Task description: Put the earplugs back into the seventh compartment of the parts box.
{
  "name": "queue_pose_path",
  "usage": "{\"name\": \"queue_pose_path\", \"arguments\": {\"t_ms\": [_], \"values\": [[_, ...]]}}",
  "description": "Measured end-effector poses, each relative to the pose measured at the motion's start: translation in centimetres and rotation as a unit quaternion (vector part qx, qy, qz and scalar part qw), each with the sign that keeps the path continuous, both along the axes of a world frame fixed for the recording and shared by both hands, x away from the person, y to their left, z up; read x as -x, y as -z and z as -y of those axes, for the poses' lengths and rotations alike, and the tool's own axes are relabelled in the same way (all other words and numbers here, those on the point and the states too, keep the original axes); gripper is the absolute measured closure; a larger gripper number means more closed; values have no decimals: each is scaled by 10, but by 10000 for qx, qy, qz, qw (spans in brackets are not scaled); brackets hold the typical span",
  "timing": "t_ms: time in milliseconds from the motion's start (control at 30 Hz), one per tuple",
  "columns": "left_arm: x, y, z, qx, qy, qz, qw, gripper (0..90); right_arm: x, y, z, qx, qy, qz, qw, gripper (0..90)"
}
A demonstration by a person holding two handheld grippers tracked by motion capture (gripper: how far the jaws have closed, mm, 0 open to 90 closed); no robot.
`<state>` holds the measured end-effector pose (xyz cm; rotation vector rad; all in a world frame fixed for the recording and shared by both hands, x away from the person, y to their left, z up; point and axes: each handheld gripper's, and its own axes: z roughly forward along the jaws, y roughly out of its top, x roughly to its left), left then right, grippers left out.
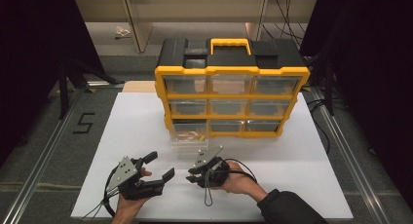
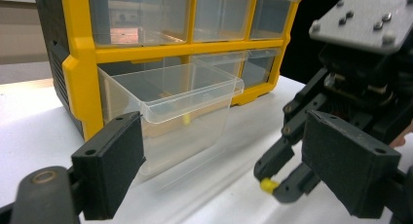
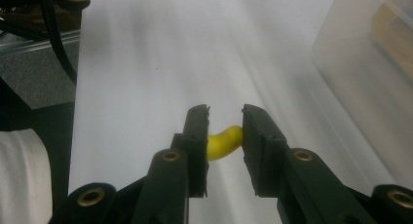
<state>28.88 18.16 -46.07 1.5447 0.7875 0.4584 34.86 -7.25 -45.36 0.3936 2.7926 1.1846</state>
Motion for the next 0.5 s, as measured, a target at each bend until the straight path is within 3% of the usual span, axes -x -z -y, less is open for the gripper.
{"name": "queue_pose_path", "arguments": {"t_ms": [233, 500], "values": [[0, 0, 0, 19, -15, 1, 10000, 151, -4, -13, 6, -216, 98, 15, 9997, 728], [0, 0, 0, 21, -17, -2, 10000, 151, -16, -34, 12, -445, 305, 233, 9983, 728]]}}
